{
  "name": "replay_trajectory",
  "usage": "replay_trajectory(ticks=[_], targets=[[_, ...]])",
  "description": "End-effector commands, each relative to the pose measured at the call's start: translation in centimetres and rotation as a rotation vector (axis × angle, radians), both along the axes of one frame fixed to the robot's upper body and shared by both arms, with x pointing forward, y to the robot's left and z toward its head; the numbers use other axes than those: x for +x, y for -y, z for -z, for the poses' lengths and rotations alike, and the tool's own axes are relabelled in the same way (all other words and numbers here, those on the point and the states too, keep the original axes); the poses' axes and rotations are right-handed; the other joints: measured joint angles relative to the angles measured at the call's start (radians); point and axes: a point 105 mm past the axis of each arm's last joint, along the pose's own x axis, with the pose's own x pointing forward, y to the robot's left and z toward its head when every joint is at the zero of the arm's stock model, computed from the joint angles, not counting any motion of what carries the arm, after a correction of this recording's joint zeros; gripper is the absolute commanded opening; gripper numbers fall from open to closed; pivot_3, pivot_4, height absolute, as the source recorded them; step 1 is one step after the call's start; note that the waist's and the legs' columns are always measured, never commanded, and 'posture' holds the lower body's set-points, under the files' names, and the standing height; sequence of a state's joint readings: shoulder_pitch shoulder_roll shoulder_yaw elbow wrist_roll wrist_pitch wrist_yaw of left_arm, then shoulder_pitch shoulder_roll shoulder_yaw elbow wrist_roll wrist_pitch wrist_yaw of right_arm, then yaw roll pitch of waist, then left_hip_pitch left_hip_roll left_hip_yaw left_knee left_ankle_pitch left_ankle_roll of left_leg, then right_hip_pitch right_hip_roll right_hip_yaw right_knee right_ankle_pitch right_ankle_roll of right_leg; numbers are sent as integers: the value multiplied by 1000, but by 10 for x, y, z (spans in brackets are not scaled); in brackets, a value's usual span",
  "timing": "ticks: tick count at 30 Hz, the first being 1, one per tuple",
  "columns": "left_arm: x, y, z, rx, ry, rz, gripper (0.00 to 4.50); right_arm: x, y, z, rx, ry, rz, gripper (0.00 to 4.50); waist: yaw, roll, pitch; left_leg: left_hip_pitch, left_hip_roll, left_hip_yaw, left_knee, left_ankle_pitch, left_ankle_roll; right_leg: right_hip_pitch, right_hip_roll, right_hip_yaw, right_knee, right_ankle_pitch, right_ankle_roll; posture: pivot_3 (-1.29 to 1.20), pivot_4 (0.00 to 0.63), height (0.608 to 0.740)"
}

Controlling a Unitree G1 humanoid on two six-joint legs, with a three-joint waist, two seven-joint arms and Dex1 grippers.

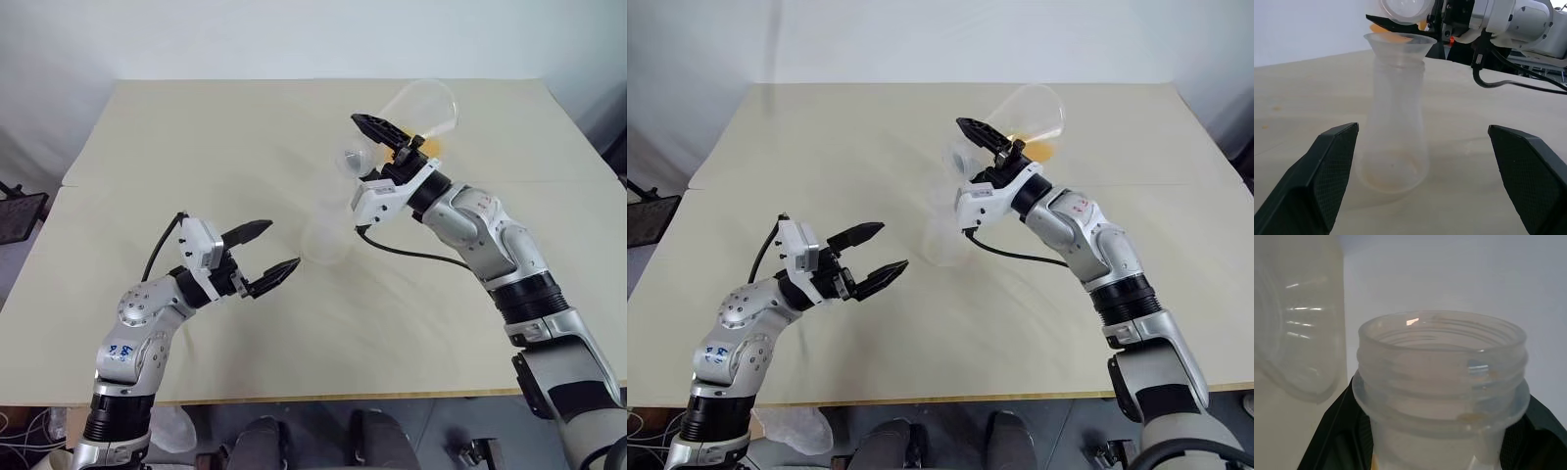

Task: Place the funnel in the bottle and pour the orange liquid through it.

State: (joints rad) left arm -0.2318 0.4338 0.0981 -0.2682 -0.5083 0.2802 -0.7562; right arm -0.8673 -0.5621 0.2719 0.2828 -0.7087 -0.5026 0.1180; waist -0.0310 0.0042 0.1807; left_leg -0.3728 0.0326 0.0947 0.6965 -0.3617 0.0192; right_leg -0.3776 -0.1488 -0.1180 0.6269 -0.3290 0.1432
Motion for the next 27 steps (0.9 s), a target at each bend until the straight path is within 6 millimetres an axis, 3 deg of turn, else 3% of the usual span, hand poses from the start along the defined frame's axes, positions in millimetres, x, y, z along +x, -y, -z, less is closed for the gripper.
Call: replay_trajectory(ticks=[1, 27], targets=[[-7, 6, -11, -11, 60, 18, 4500, -7, -5, -23, -3, 91, -28, 2552, -1, 0, 0, 0, 0, 0, 0, 0, 0, 0, 0, 0, 0, 0, 0, 0, 150, 740], [-3, 7, -13, -28, 80, -3, 4500, -2, -5, -21, -120, 191, -26, 2552, -1, 0, 0, 0, 1, 0, 0, 0, 0, 0, 0, 0, 0, 0, 0, 0, 150, 740]])
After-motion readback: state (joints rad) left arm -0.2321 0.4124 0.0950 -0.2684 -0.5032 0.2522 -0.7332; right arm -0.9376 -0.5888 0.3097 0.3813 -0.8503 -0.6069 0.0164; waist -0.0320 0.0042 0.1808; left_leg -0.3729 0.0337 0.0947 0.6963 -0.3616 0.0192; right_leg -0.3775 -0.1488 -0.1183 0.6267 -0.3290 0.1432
